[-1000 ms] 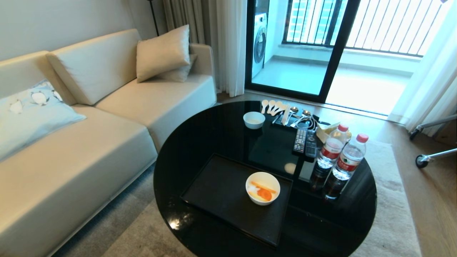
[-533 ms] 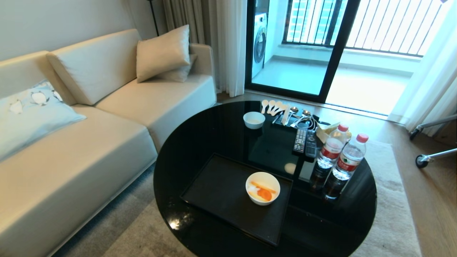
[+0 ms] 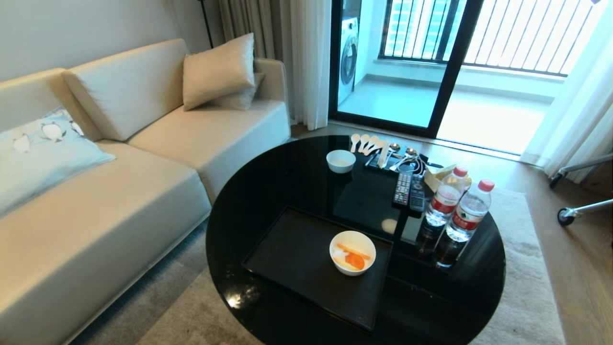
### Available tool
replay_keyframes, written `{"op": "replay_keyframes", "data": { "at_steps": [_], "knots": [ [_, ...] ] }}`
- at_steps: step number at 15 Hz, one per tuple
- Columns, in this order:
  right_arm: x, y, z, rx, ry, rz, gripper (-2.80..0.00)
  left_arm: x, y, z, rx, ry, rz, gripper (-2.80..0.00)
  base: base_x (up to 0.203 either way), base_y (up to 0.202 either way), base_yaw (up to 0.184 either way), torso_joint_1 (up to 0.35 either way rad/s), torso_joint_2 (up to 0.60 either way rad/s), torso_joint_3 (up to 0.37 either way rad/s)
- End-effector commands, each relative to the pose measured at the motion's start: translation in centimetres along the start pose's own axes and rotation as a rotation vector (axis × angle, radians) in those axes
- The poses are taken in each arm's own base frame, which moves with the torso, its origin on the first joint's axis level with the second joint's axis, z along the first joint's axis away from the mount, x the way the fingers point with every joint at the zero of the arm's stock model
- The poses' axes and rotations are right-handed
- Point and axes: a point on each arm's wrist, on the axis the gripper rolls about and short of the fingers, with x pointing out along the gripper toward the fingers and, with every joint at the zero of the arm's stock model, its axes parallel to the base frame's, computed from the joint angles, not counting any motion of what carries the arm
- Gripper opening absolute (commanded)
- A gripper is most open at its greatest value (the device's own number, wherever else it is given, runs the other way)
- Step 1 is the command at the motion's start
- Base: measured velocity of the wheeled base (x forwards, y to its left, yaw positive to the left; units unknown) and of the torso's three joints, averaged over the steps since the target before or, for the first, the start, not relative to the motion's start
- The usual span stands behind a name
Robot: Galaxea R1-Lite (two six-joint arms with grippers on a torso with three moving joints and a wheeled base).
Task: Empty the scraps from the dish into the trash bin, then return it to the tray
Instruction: Pick up the bowl with leftover food
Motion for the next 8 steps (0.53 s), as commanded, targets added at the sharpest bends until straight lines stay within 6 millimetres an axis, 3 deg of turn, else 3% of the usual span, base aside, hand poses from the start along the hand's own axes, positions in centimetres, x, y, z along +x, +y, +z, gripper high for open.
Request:
{"op": "replay_keyframes", "data": {
  "at_steps": [1, 5, 8],
  "knots": [
    [4.0, -0.9, 0.6, -0.002, 0.076, 0.108, -2.8, 0.0, 0.0, 0.0, -0.001, -0.001, 0.0, -2.8, 0.0, 0.0, 0.0, 0.0, 0.0, 0.0],
    [10.4, -0.4, 1.1, 0.005, 0.157, 0.293, -2.8, 0.0, 0.0, 0.0, 0.001, -0.001, 0.0, -2.8, 0.0, 0.0, 0.0, 0.0, 0.0, 0.0],
    [15.3, 2.0, 1.9, 0.112, 0.218, 0.439, -2.8, 0.0, 0.0, 0.0, -0.001, -0.001, 0.0, -2.8, 0.0, 0.0, 0.0, 0.0, 0.0, 0.0]
  ]
}}
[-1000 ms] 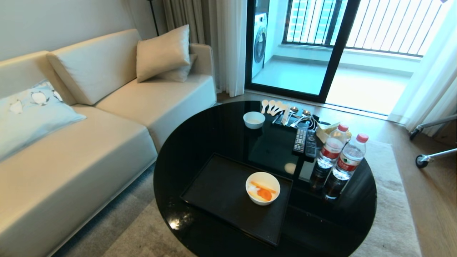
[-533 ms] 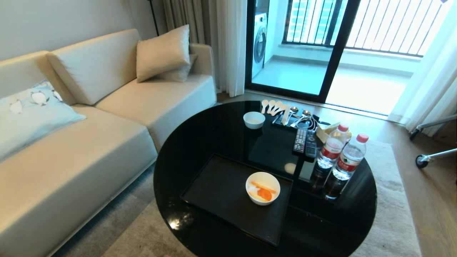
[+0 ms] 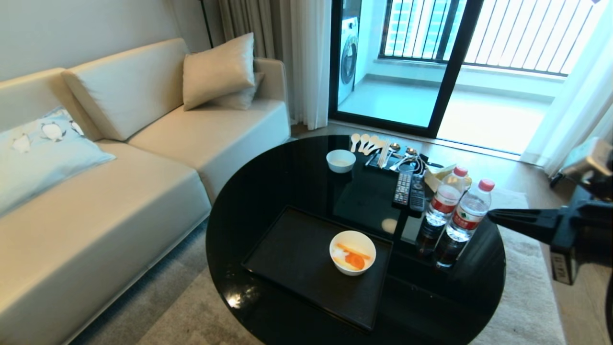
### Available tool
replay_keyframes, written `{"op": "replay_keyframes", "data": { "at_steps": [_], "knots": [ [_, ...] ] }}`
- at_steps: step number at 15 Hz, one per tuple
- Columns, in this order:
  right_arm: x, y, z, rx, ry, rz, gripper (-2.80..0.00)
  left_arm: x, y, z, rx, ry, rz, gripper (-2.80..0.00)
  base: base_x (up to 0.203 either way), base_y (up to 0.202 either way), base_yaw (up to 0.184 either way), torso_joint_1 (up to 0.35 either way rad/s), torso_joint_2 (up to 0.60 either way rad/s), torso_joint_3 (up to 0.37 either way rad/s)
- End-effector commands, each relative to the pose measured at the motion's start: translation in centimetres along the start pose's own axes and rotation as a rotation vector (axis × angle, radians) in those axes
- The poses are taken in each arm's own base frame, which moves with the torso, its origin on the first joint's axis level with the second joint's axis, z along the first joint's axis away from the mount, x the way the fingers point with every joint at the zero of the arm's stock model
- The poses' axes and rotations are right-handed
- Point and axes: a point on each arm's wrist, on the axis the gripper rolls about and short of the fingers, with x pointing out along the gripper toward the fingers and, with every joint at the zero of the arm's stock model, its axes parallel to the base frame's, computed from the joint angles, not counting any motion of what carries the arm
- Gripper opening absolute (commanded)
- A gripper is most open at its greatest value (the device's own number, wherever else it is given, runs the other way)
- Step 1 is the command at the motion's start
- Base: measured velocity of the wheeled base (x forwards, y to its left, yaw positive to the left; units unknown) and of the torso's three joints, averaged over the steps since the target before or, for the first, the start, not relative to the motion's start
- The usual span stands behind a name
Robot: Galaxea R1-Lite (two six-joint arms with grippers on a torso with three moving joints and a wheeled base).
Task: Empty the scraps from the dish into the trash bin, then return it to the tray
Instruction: Pick up the bowl with leftover food
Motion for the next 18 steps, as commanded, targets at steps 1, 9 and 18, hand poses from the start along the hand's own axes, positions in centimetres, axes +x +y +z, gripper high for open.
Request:
{"op": "replay_keyframes", "data": {
  "at_steps": [1, 9, 18],
  "knots": [
    [6.0, 1.0, 0.4, 0.13, 0.1, 0.139, -2.8, 0.0, 0.0, 0.0, -0.001, -0.001, 0.0, -2.8, 0.0, 0.0, 0.0, 0.0, 0.0, 0.0],
    [14.5, 7.5, 0.2, 0.661, 0.497, 0.008, -2.8, 0.0, 0.0, 0.0, -0.001, -0.001, 0.0, -2.8, 0.0, 0.0, 0.0, 0.0, 0.0, 0.0],
    [23.1, 13.1, 1.9, 0.932, 0.748, -0.364, -2.8, 0.0, 0.0, 0.0, -0.001, -0.001, 0.0, -2.8, 0.0, 0.0, 0.0, 0.0, 0.0, 0.0]
  ]
}}
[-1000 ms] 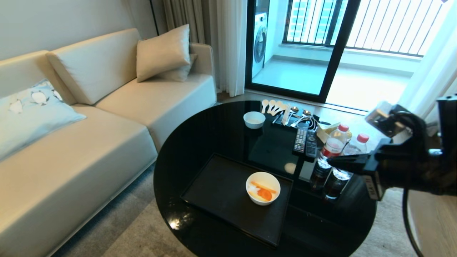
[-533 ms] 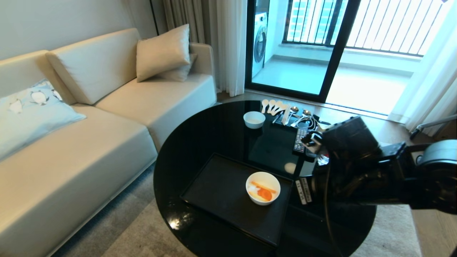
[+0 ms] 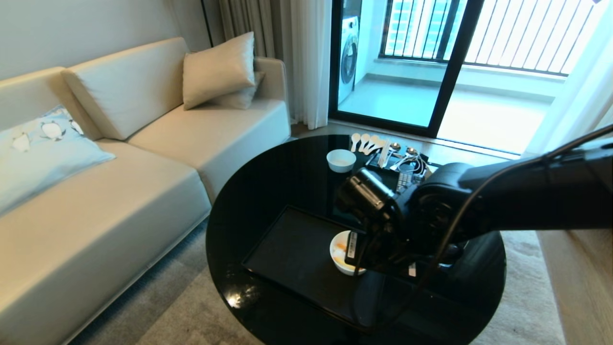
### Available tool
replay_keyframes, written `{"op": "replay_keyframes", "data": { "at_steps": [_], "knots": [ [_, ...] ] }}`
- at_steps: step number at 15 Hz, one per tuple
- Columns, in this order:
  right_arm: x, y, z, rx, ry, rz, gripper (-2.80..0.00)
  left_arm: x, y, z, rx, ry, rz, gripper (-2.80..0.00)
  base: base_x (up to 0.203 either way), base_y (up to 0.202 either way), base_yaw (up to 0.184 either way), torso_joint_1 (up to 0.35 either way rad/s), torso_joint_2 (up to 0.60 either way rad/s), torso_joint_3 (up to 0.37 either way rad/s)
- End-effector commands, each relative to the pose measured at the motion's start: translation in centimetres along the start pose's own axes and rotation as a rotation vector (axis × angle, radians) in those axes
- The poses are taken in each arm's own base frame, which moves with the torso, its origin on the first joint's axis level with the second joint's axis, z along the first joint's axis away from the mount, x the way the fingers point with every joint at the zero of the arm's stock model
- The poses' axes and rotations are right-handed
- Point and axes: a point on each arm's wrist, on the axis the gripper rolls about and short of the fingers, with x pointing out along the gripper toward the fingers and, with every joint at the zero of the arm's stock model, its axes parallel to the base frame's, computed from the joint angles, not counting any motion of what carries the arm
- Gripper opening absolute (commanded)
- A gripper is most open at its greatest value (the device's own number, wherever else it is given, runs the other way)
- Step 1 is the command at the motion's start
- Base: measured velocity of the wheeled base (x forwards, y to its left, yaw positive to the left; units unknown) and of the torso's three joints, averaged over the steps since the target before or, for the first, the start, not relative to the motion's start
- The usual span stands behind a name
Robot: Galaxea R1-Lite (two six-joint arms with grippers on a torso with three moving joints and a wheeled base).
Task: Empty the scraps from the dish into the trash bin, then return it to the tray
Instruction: Pick up the bowl with leftover food
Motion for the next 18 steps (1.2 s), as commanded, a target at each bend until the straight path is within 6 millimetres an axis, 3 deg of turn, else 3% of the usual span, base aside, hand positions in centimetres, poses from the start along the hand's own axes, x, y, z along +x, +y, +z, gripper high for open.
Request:
{"op": "replay_keyframes", "data": {
  "at_steps": [1, 6, 7, 18],
  "knots": [
    [3.3, 2.1, -0.7, 0.016, 0.027, -0.077, -2.8, 0.0, 0.0, 0.0, -0.001, -0.001, 0.0, -2.8, 0.0, 0.0, 0.0, 0.0, 0.0, 0.0],
    [4.8, 2.8, 0.1, 0.026, -0.004, -0.128, -2.8, 0.0, 0.0, 0.0, -0.001, -0.001, 0.0, -2.8, 0.0, 0.0, 0.0, 0.0, 0.0, 0.0],
    [5.1, 2.7, 0.4, 0.031, -0.001, -0.14, 0.0, 0.0, 0.0, 0.0, -0.001, -0.001, 0.0, -2.8, 0.0, 0.0, 0.0, 0.0, 0.0, 0.0],
    [9.4, 0.9, 4.5, 0.136, -0.024, -0.194, 0.0, 0.0, 0.0, 0.0, -0.001, -0.001, 0.0, -2.8, 0.0, 0.0, 0.0, 0.0, 0.0, 0.0]
  ]
}}
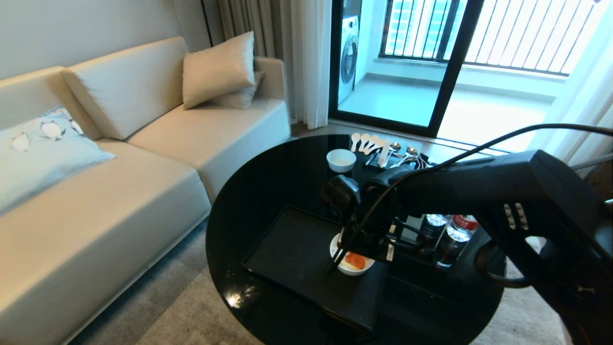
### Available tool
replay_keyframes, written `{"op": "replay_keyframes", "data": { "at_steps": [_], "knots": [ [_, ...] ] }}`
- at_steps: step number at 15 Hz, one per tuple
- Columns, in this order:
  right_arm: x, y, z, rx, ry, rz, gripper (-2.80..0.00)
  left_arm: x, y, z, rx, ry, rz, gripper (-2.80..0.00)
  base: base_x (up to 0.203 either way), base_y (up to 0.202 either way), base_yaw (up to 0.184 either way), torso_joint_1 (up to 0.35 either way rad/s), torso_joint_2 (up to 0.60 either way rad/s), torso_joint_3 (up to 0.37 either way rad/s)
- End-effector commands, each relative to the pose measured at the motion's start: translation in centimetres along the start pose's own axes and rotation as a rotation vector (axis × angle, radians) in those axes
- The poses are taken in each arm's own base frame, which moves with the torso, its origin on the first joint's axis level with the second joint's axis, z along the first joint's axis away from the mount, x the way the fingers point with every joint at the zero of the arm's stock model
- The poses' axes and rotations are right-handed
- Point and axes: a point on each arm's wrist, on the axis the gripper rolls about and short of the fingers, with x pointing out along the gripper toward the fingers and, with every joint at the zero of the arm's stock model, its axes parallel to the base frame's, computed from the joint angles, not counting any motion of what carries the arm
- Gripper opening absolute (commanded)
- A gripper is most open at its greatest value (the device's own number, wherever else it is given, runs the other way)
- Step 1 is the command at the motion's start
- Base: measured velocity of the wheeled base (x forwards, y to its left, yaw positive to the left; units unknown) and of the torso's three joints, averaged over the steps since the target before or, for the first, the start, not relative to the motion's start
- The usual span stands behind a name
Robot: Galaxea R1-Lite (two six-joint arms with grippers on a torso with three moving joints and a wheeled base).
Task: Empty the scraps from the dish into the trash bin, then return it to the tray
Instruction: Pick up the bowl with leftover food
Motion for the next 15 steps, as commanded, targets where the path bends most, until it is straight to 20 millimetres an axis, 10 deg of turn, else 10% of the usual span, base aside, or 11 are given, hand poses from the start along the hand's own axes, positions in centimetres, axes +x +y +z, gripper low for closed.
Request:
{"op": "replay_keyframes", "data": {
  "at_steps": [1, 15],
  "knots": [
    [1.7, -0.1, 0.7, 0.024, 0.002, -0.023, 0.0, 0.0, 0.0, 0.0, -0.001, -0.001, 0.001, -2.8, 0.0, 0.0, 0.0, 0.0, 0.0, 0.0],
    [6.6, -0.8, 2.5, 0.04, -0.002, -0.059, 0.0, 0.0, 0.0, 0.0, -0.001, -0.001, 0.001, -2.8, 0.0, 0.0, 0.0, 0.0, 0.0, 0.0]
  ]
}}
